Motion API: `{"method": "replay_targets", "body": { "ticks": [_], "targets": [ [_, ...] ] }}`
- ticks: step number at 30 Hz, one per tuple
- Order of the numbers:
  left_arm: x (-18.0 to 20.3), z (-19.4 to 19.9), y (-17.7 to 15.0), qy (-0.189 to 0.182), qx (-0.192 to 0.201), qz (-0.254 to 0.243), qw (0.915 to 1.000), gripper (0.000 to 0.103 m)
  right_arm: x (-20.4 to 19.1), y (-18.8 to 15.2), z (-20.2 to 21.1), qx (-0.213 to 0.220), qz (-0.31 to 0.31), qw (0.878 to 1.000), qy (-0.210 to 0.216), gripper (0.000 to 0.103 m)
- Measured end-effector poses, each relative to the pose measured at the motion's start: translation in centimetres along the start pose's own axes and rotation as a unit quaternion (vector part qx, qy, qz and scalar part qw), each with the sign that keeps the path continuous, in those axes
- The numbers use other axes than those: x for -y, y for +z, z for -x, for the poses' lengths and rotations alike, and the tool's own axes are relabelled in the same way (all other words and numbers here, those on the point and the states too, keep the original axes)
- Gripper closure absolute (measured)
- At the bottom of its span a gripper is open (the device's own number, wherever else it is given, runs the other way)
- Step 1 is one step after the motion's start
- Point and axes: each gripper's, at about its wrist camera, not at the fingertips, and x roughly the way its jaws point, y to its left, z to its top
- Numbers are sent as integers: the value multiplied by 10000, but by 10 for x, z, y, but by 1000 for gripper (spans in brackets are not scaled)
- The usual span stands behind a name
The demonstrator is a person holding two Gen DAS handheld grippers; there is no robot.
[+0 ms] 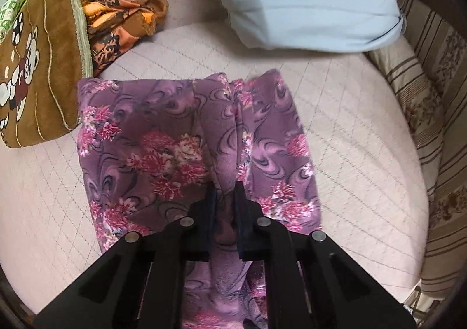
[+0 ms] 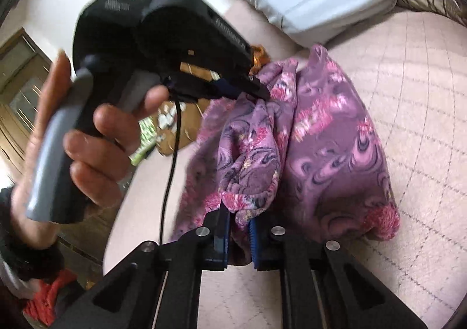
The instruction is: Fold small clothes
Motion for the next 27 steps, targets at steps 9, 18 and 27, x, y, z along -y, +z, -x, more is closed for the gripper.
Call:
{"method": "replay_targets", "body": {
  "ticks": [9, 18, 27],
  "targets": [
    [33, 4, 6, -128, 7, -62, 9999, 94, 12, 17, 31, 330, -237, 9992, 39, 95],
    [43, -35, 3, -178, -354, 144, 9991, 91, 54, 12, 22, -153, -1036, 9933, -498, 90],
    [-69, 52, -14, -1284, 625, 981, 9849, 46, 54, 35, 48, 161, -1213, 9916, -428, 69]
  ]
}}
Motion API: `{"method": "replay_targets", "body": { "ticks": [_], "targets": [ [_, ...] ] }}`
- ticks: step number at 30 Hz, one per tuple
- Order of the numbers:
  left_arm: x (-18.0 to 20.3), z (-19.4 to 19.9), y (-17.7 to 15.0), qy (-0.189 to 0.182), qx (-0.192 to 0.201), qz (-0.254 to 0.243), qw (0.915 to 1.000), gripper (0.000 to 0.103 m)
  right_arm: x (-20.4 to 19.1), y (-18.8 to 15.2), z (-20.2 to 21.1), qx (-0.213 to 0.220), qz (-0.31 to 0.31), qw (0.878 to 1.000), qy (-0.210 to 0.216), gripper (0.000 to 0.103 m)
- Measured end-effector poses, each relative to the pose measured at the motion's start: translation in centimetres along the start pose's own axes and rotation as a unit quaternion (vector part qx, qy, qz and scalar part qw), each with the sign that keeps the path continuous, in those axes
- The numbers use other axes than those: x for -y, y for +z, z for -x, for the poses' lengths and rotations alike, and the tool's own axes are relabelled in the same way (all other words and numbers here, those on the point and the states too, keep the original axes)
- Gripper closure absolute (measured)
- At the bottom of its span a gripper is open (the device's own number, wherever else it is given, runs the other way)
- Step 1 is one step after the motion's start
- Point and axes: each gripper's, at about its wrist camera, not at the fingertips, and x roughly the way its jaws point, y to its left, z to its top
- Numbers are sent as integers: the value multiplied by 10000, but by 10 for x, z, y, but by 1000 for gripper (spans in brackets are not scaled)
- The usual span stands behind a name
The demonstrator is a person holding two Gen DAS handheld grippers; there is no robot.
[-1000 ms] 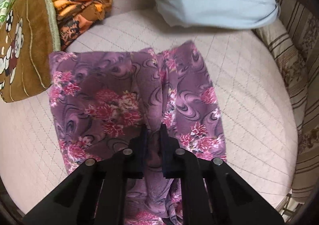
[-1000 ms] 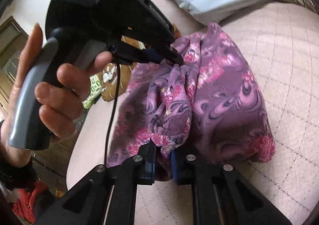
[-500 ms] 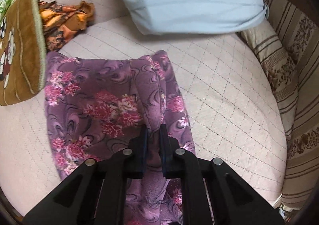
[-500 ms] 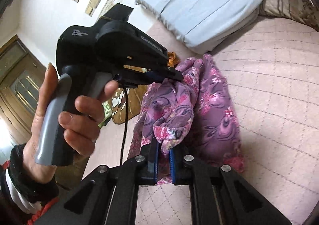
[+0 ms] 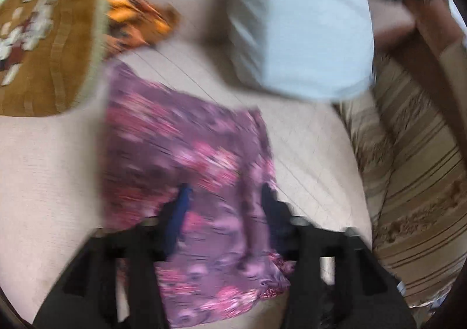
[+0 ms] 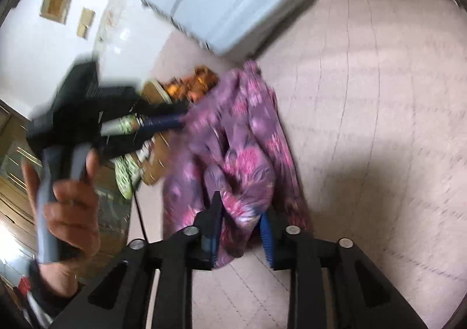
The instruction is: Fold small clothes
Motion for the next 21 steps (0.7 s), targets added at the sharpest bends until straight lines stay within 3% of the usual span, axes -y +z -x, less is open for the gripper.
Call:
{"method": "replay_targets", "body": {
  "ticks": [3, 5, 10, 15, 17, 19, 21],
  "targets": [
    [-47, 10, 5, 217, 143, 244, 9994, 46, -16, 27, 0, 178, 394, 9990, -133, 65],
    [-74, 4, 1, 102, 50, 583, 9982, 46, -26, 51, -11, 152, 600, 9980, -107, 61],
    [-115, -26, -8, -472, -125, 1301, 9903, 46, -42, 97, -82, -639, 802, 9946, -154, 57],
    [-118, -57, -16, -704, -322, 1580, 9844, 46, -28, 101, -143, -1188, 716, 9895, -407, 58],
    [-112, -54, -17, -689, -255, 1479, 9863, 46, -30, 100, -155, -1287, 943, 9857, -546, 90],
    [-104, -47, -15, -790, -129, 1332, 9879, 46, -42, 103, -148, -1176, 1344, 9823, -563, 94],
    [-97, -44, -14, -833, 7, 1210, 9891, 46, -54, 109, -125, -760, 1548, 9838, -492, 94]
  ]
}}
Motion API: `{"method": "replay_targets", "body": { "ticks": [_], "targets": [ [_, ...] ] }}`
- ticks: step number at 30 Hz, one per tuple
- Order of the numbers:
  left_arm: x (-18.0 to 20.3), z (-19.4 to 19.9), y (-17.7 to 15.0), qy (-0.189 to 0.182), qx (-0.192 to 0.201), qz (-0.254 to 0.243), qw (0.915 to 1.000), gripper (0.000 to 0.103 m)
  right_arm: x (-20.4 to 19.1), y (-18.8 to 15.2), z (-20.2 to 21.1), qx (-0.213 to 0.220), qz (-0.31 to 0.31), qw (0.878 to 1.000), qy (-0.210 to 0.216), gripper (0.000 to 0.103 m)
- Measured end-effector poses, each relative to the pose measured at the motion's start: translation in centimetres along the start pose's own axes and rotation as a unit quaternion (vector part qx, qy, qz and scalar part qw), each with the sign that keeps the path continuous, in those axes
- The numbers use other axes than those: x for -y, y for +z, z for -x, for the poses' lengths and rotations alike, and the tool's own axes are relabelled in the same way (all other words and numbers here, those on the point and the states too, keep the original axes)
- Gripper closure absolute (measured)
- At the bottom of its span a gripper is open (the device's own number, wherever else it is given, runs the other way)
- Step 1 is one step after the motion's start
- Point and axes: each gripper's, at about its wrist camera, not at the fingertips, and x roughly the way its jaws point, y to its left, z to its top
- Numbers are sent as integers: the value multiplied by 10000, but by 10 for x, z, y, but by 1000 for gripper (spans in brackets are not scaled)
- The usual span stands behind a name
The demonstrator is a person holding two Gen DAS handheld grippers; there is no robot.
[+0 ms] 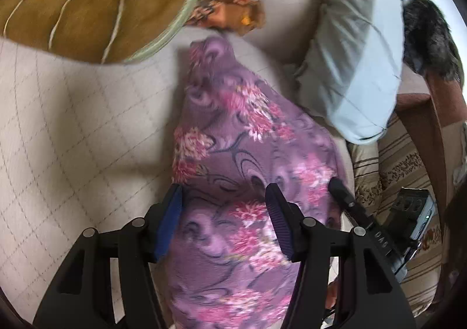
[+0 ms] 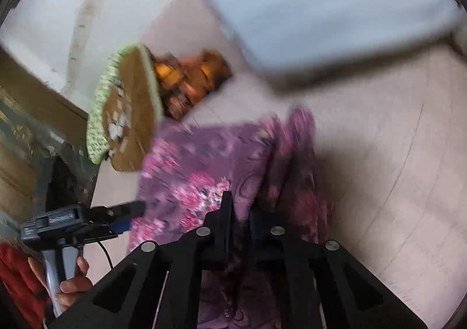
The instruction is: Fold small clothes
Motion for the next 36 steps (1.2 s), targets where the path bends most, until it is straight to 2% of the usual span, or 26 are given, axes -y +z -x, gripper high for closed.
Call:
{"method": "replay_targets", "body": {
  "ticks": [3, 6, 7, 8, 10, 11, 12, 13, 15, 18, 20, 21, 22, 23, 24, 27, 30, 32, 33, 36],
  "targets": [
    [1, -9, 2, 185, -5, -44, 9998, 46, 11, 2, 6, 160, -133, 9997, -162, 94],
    [-3, -28, -1, 574, -226, -105, 9980, 46, 33, -6, -16, -212, -306, 9982, -467, 93],
    [-5, -29, -2, 601, -252, -105, 9978, 46, 36, -9, -22, -333, -318, 9975, -532, 92],
    [-6, -25, -5, 565, -233, -108, 9981, 46, 37, -11, -24, -386, -271, 9975, -535, 92],
    [-8, -8, -10, 458, -176, -162, 9987, 47, 34, -11, -13, -284, -259, 9985, -399, 85],
    [-8, -1, -14, 415, -156, -193, 9988, 47, 35, -12, -5, -282, -357, 9987, -233, 83],
    [-8, 10, -22, 319, -111, -253, 9991, 47, 37, -14, 5, -328, -480, 9983, 24, 79],
    [-8, 21, -30, 233, -39, -324, 9992, 46, 38, -18, 14, -358, -540, 9978, 161, 71],
    [-9, 40, -57, 63, 124, -414, 9990, 46, 39, -32, 32, -404, -570, 9967, 404, 61],
    [-13, 39, -94, -283, 89, -290, 9991, 46, 38, -58, 38, -567, -639, 9943, 634, 55],
    [-12, 29, -105, -149, -45, -309, 9994, 46, 37, -73, 32, -749, -616, 9940, 508, 54],
    [-11, 23, -111, 13, -149, -342, 9993, 46, 37, -80, 28, -825, -643, 9934, 479, 54],
    [-9, 17, -117, 139, -260, -355, 9989, 46, 35, -82, 28, -827, -628, 9936, 436, 62],
    [-8, 15, -120, 168, -288, -364, 9988, 46, 31, -82, 33, -751, -522, 9951, 389, 73],
    [-5, 15, -123, 224, -280, -407, 9985, 46, 23, -79, 41, -649, -345, 9962, 471, 95],
    [-3, 11, -125, 261, -262, -393, 9985, 46, 1, -72, 66, -261, 170, 9991, 279, 99],
    [-3, -9, -129, 479, -402, -358, 9974, 44, 10, -77, 60, -428, 238, 9988, -83, 99],
    [-7, -6, -132, 551, -413, -401, 9968, 44, 22, -84, 45, -659, 234, 9969, -363, 99],
    [-6, -1, -131, 548, -412, -420, 9968, 44, 28, -87, 41, -797, 137, 9961, -351, 98],
    [-2, 17, -135, 492, -291, -514, 9970, 44, 27, -83, 65, -498, -90, 9987, 13, 87]
  ]
}}
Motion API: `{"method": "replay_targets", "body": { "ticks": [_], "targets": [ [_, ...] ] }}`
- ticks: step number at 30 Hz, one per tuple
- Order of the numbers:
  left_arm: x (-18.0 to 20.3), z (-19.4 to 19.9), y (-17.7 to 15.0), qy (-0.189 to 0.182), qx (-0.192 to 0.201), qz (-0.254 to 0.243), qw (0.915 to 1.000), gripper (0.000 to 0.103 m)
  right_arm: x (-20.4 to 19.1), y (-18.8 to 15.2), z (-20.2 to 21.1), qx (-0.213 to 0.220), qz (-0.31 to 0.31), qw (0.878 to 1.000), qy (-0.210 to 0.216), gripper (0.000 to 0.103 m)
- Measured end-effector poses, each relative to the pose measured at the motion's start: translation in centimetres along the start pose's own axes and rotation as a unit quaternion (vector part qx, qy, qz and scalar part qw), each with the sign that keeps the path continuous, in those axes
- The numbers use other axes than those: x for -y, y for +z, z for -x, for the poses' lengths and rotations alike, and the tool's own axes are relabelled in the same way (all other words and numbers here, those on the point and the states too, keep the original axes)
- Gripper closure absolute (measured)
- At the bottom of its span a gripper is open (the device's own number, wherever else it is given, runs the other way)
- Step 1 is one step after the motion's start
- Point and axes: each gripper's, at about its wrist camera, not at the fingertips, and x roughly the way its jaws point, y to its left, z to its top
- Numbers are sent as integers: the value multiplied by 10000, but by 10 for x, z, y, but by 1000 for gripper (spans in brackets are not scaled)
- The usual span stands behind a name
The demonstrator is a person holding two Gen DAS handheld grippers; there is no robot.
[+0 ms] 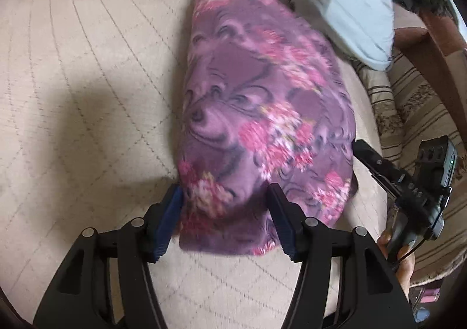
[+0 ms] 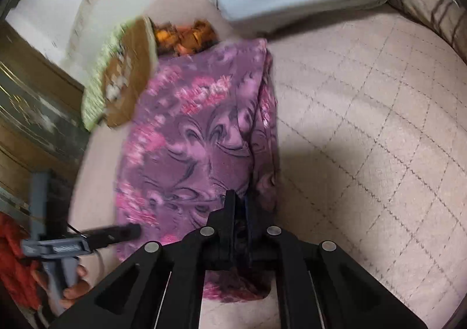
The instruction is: Fold small clothes
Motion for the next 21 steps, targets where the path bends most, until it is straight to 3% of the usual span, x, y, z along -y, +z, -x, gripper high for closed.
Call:
{"method": "replay_targets", "body": {
  "ticks": [2, 3, 4, 5, 6, 7, 8, 9, 12, 14, 16, 18, 19, 21],
  "targets": [
    [2, 7, -5, 29, 99, -79, 9999, 44, 0, -4, 15, 3, -79, 9994, 340, 79],
    [4, 8, -7, 85, 148, -123, 9998, 44, 0, -10, 20, -37, -81, 9987, 506, 65],
    [5, 7, -8, 144, 157, -151, 9997, 44, 1, -16, 22, -64, -45, 9987, 513, 52],
    [6, 2, -9, 200, 97, -136, 9997, 44, -3, -22, 18, -125, 41, 9991, 406, 51],
    [7, -5, -10, 205, -13, -78, 9998, 44, -6, -30, 10, -278, 187, 9991, 268, 51],
    [7, -9, -12, 169, -116, 20, 9998, 44, -9, -34, 3, -399, 264, 9987, 193, 59],
    [11, -11, -12, 171, -112, 39, 9998, 44, -14, -40, -5, -550, 498, 9972, -64, 74],
    [13, -8, -14, 185, -39, -5, 9998, 44, -20, -42, -4, -538, 663, 9962, -148, 96],
    [13, -7, -17, 195, 9, -60, 9998, 44, -24, -38, 16, -91, 705, 9975, -60, 97],
    [12, -18, -15, 308, -78, -61, 9995, 44, -13, -35, 20, 96, 584, 9979, -277, 97],
    [12, -28, -16, 376, -205, -67, 9991, 44, 5, -35, 6, -212, 317, 9983, -452, 97],
    [15, -18, -16, 233, -188, -140, 9995, 45, 19, -42, -1, -483, 175, 9977, -434, 96],
    [14, -8, -15, 101, -120, -150, 9998, 45, 16, -41, 6, -362, 137, 9986, -372, 88],
    [18, 15, -7, -154, 177, -171, 9996, 45, 9, -33, 22, -103, 99, 9997, -215, 87]
  ]
}}
